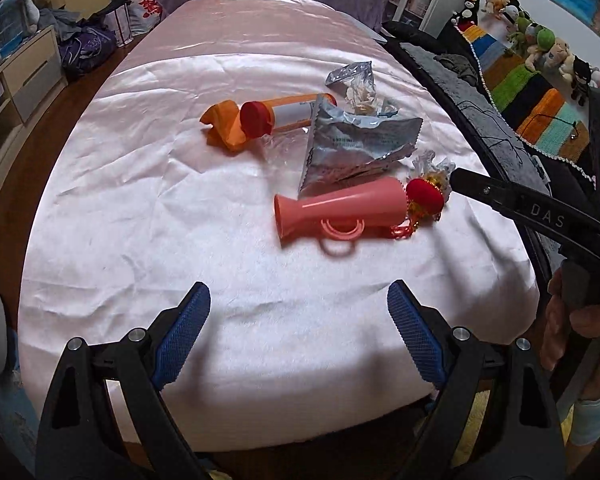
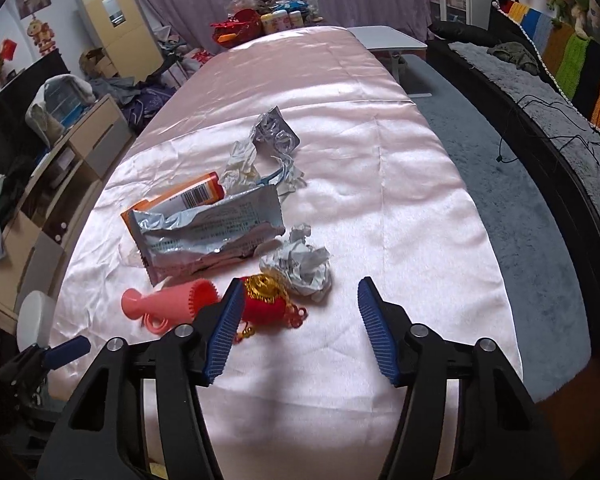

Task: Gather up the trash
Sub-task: 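Grasp the crumpled foil with the right tool while the left grasps the pink horn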

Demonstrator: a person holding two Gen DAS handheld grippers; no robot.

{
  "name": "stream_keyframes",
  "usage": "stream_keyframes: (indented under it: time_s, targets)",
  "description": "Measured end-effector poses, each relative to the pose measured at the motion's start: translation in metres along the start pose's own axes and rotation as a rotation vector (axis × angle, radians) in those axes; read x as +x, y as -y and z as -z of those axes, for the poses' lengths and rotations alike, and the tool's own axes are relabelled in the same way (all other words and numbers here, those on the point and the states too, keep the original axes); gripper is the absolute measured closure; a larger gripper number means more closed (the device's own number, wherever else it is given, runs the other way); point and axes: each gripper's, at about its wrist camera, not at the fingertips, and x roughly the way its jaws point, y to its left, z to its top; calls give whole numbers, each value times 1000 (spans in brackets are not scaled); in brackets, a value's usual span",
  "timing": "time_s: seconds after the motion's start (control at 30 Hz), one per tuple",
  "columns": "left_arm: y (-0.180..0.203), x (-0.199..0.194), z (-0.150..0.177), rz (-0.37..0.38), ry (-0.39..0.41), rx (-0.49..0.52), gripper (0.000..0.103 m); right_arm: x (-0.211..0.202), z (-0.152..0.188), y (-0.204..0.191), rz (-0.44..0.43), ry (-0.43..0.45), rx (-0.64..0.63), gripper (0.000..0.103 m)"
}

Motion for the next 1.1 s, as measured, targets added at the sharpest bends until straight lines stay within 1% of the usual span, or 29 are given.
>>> stream_keyframes:
  time_s: [0.13,0.27,0.37,0.43,0.5,0.63,0.7,0.8,0.93,1.03,1.1]
  targets:
    - [4,9,-14,7,2,5,18,12,-10,-2,-8,-8,3,49]
    - [12,16,-27,44,9,-5,17,22,-18,-2,-14,-15,15,49]
    - [23,24,-35,51,8,0,12,29,-21,-3,-11,-24,8,50]
    - [29,30,-38,48,0,8,12,36,-23,-2,-9,-45,1,63]
    - [32,36,-41,36,-1,9,11,42,-22,1,-10,-59,5,68]
    - [29,48,-48,14,-14,-1,11,44,-23,4,-27,-60,2,72]
    - [28,56,-50,-7,-27,-3,11,45,-23,4,-31,-62,0,73]
    - [27,64,-52,-14,-35,-10,11,45,-22,5,-36,-60,-5,74]
    - [26,67,-53,-22,-24,-5,13,40,-25,4,-36,-43,-9,85]
    - [25,66,-56,-14,-20,-14,13,35,-28,4,-29,-31,-18,87]
    - [22,61,-56,-24,-8,-13,13,30,-30,6,-28,-17,-15,88]
